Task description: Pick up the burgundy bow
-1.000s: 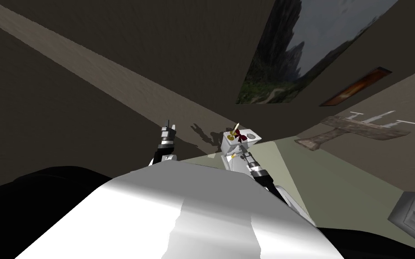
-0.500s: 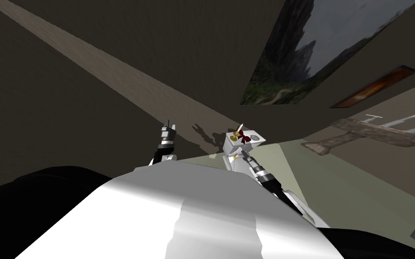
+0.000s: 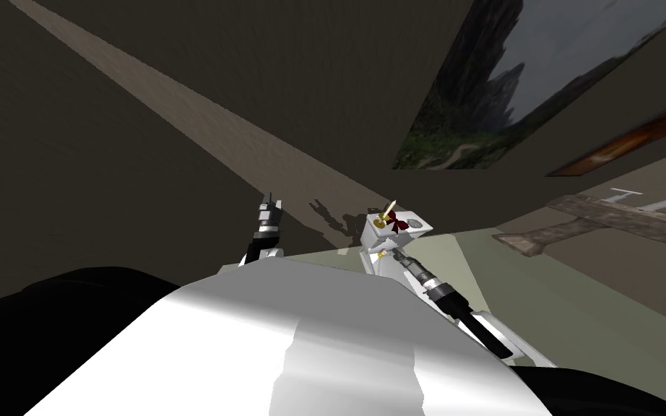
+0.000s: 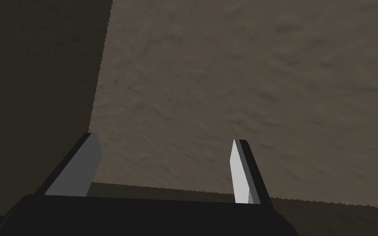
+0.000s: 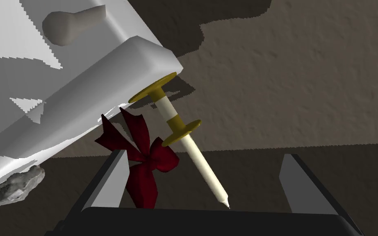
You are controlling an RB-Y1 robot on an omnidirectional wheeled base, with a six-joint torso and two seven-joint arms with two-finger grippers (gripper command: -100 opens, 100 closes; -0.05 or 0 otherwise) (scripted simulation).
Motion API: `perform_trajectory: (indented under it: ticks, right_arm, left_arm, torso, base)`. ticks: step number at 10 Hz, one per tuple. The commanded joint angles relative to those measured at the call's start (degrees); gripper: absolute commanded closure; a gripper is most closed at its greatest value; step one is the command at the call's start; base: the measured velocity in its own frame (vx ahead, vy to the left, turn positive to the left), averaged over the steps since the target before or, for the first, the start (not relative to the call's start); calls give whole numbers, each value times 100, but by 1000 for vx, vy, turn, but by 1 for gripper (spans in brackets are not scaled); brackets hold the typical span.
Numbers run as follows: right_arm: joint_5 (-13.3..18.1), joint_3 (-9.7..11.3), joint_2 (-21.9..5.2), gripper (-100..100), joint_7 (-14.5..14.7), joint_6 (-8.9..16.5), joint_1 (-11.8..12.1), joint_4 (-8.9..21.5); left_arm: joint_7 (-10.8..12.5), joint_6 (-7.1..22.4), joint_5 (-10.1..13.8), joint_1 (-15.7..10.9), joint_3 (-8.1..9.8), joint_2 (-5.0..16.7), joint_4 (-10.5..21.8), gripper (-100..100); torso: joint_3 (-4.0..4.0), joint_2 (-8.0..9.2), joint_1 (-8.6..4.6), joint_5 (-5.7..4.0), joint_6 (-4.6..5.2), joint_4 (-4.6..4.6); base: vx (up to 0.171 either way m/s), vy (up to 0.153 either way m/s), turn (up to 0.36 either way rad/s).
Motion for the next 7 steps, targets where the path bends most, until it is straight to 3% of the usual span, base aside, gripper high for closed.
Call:
perform_trajectory:
  ticks: [1, 7]
  right_arm:
    - [118, -36, -286, -100, 28, -28, 79, 212]
    - [444, -205, -1311, -100, 45, -103, 331, 702]
  left_arm:
    - [0, 0, 0, 0, 0, 0, 0, 0]
    - [0, 0, 0, 0, 0, 0, 0, 0]
  torso:
    - [0, 0, 0, 0, 0, 0]
    - [-3, -5, 3, 1, 0, -1]
  base:
    - [14, 41, 96]
    - [16, 39, 56]
